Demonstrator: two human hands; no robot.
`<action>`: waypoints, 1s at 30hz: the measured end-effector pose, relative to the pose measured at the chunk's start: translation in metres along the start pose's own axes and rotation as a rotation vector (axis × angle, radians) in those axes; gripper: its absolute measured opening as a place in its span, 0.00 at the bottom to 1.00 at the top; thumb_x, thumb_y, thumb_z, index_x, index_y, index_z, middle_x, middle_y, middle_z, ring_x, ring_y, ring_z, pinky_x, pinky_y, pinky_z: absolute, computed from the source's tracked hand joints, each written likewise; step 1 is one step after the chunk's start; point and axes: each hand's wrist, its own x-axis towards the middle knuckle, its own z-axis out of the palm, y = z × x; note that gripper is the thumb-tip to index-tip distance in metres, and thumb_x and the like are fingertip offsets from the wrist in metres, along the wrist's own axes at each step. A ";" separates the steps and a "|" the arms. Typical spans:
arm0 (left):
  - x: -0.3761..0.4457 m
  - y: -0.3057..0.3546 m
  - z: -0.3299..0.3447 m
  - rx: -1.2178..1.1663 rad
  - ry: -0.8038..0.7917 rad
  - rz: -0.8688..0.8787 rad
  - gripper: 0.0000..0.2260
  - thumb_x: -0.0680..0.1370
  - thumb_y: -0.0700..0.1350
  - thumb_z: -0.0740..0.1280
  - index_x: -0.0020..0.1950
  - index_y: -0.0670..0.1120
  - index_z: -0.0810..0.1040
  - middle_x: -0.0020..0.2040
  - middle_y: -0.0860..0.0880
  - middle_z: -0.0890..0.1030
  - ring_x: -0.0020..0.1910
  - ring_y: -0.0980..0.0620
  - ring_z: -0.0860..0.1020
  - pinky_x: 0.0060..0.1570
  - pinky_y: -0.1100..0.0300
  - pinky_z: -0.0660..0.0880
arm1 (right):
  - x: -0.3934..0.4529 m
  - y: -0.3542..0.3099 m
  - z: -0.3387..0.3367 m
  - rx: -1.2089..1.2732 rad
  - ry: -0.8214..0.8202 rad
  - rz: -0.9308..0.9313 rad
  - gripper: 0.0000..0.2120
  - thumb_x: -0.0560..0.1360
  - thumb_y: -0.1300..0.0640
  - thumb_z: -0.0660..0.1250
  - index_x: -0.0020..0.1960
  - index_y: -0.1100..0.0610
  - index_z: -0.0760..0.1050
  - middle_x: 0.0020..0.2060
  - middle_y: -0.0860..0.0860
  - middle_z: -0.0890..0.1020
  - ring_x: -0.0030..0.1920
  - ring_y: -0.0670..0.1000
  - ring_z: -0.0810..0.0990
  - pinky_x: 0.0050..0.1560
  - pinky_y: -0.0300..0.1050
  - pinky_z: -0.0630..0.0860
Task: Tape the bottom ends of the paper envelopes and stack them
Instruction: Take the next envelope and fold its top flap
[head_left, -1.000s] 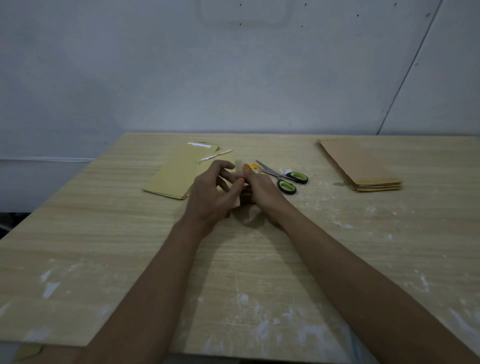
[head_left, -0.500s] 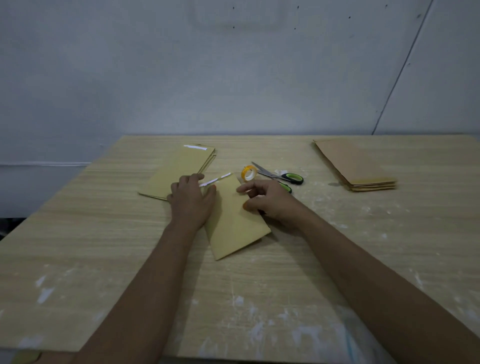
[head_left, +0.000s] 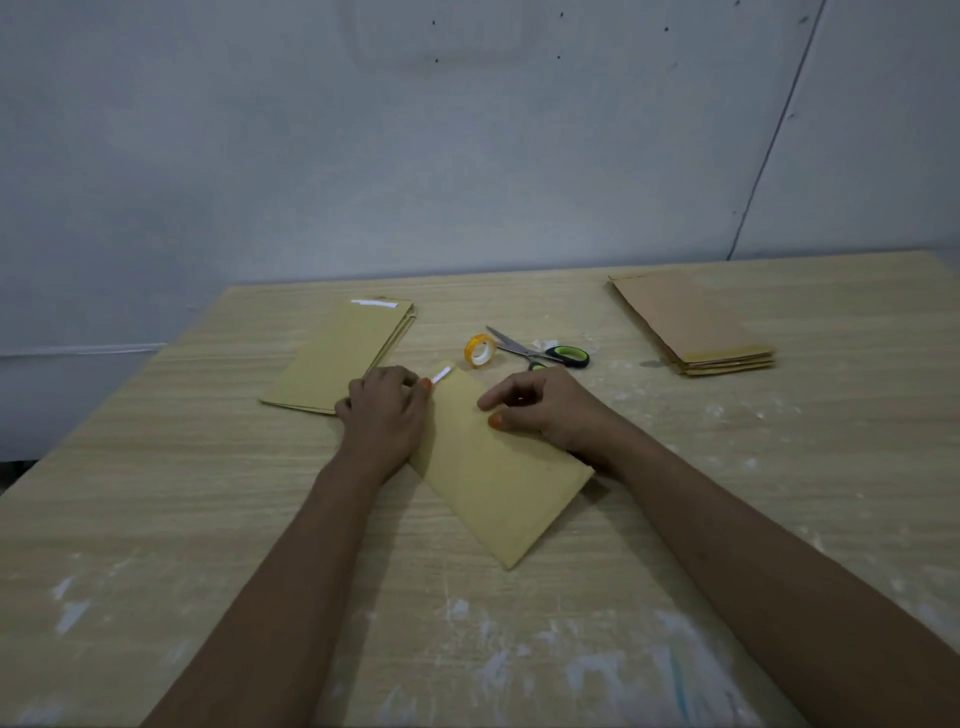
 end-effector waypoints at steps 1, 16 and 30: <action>-0.001 0.001 -0.001 -0.034 0.026 0.017 0.10 0.82 0.51 0.62 0.56 0.48 0.79 0.60 0.47 0.78 0.63 0.44 0.71 0.63 0.49 0.61 | 0.000 0.001 0.001 -0.013 0.002 -0.011 0.12 0.73 0.67 0.72 0.53 0.56 0.84 0.42 0.50 0.78 0.39 0.44 0.78 0.42 0.37 0.75; -0.011 0.019 -0.001 -0.666 -0.066 0.144 0.05 0.79 0.40 0.69 0.47 0.47 0.83 0.41 0.52 0.84 0.39 0.63 0.79 0.40 0.71 0.73 | -0.001 0.005 0.004 -0.035 0.080 -0.112 0.25 0.72 0.66 0.70 0.61 0.41 0.78 0.55 0.57 0.79 0.49 0.53 0.81 0.47 0.46 0.80; -0.017 0.030 0.005 -0.760 -0.073 0.172 0.04 0.75 0.35 0.72 0.46 0.43 0.84 0.41 0.51 0.84 0.39 0.59 0.79 0.40 0.68 0.74 | -0.005 0.008 -0.006 -0.022 0.174 -0.163 0.18 0.72 0.59 0.75 0.60 0.47 0.80 0.59 0.47 0.80 0.56 0.46 0.81 0.56 0.48 0.80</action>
